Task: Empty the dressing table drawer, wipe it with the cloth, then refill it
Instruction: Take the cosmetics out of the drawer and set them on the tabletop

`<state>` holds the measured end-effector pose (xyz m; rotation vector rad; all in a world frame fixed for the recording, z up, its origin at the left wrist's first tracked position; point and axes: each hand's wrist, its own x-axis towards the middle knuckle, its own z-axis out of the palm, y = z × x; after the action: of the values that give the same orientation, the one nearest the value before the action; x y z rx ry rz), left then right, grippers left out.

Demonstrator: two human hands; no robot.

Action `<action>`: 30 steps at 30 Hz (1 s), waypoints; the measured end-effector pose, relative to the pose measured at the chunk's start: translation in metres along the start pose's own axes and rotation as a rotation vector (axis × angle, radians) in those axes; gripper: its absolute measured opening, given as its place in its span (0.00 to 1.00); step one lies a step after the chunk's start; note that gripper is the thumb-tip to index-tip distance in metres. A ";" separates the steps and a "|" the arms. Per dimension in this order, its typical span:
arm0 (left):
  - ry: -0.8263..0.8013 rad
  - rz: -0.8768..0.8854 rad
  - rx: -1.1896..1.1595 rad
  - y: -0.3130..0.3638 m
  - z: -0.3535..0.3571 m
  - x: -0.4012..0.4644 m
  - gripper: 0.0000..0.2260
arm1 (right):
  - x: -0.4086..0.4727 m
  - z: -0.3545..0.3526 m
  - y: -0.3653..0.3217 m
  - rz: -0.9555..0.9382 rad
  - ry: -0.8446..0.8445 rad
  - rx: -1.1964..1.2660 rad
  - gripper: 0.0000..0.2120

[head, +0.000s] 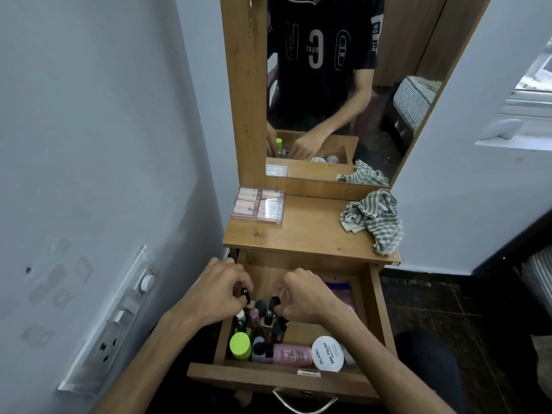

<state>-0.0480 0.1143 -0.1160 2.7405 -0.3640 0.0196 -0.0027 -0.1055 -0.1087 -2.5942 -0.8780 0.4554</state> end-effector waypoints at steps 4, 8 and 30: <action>0.125 0.039 -0.087 0.001 -0.025 0.007 0.06 | 0.002 -0.025 -0.004 -0.043 0.104 0.037 0.06; 0.247 0.062 -0.134 0.000 -0.070 0.025 0.07 | 0.009 -0.074 -0.021 -0.112 0.172 0.128 0.05; 0.296 -0.040 -0.048 -0.026 -0.098 0.097 0.12 | 0.106 -0.095 -0.034 -0.009 0.337 0.013 0.10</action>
<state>0.0557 0.1493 -0.0284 2.6436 -0.2232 0.3963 0.0989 -0.0360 -0.0299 -2.5489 -0.7645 0.0164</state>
